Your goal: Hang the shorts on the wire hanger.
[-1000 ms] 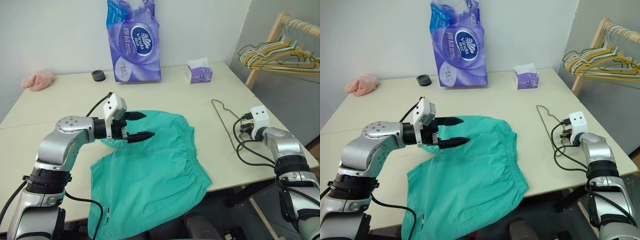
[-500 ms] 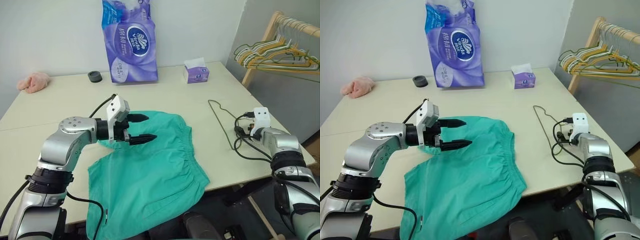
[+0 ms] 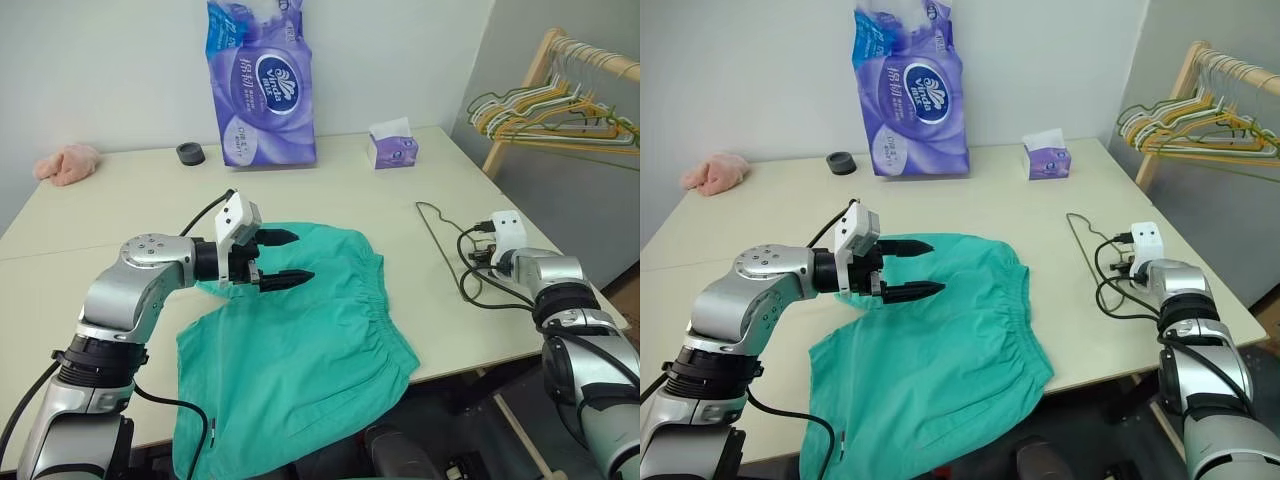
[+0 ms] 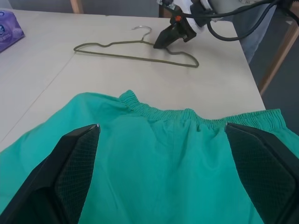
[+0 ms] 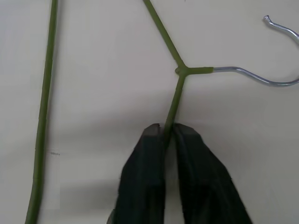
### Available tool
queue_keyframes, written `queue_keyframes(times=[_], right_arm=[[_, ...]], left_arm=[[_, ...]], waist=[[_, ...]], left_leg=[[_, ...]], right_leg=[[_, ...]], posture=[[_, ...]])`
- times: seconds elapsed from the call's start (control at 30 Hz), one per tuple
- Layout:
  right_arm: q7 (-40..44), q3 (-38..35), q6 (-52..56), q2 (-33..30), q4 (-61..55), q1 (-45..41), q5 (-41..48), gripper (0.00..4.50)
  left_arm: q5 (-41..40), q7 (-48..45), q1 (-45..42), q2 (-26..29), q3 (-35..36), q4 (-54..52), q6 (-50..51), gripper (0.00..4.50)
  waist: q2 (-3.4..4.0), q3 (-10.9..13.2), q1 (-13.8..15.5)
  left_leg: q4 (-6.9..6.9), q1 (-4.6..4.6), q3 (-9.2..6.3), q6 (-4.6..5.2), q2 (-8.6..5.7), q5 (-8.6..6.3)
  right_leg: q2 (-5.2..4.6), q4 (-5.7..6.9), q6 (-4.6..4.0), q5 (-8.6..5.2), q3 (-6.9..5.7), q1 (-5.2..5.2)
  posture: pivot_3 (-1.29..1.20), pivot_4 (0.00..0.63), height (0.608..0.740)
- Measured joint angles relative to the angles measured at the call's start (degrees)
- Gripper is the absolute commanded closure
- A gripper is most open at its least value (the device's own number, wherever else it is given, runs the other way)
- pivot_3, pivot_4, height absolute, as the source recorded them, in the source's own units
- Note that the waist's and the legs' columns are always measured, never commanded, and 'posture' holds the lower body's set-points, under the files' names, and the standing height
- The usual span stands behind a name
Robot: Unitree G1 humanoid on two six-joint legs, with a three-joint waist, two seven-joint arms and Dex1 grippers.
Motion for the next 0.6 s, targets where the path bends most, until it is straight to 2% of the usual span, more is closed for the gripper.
queue_keyframes(times=[0.23, 0.3, 0.43, 0.6], right_arm=[[-2.3, -1.8, -2.6, 0.0, 1.3, -0.3, 0.4, 4.49], [-1.5, -1.6, -2.8, 0.0, -0.3, -0.1, 0.3, 4.49], [3.2, 0.8, -4.8, -1.0, -11.6, 1.5, 0.0, 4.49], [10.3, 4.3, -8.0, -4.4, -29.2, 6.3, -1.1, 4.49]], left_arm=[[0.0, 1.0, 0.7, 0.0, 0.2, 0.1, 0.0, 0.0], [0.4, 2.8, 0.7, -0.2, 0.9, 1.0, 0.0, 0.0], [1.7, 7.3, -1.3, -1.5, 3.3, 7.5, 0.0, 0.0], [1.5, 11.8, -5.2, -3.2, 8.0, 14.8, 0.0, 0.0]], waist=[[0.04, 0.0, 0.5], [0.29, 0.2, 0.4], [0.79, 0.5, 0.1], [0.82, 0.5, 0.4]], left_leg=[[0.01, -0.02, 0.04, 0.02, -0.01, -0.01], [0.0, -0.05, 0.08, 0.02, -0.02, -0.01], [-0.06, -0.08, 0.11, 0.02, 0.01, -0.01], [-0.07, -0.24, -0.12, 0.01, -0.02, -0.02]], right_leg=[[-0.01, -0.04, 0.04, 0.03, 0.03, -0.02], [-0.01, -0.02, 0.04, 0.03, 0.08, -0.08], [0.03, 0.04, 0.05, 0.02, 0.1, -0.2], [-0.02, -0.04, 0.06, 0.0, -0.07, -0.21]], posture=[[-0.18, 0.064, 0.74], [-0.18, 0.065, 0.74], [-0.19, 0.066, 0.74], [-0.19, 0.068, 0.74]])
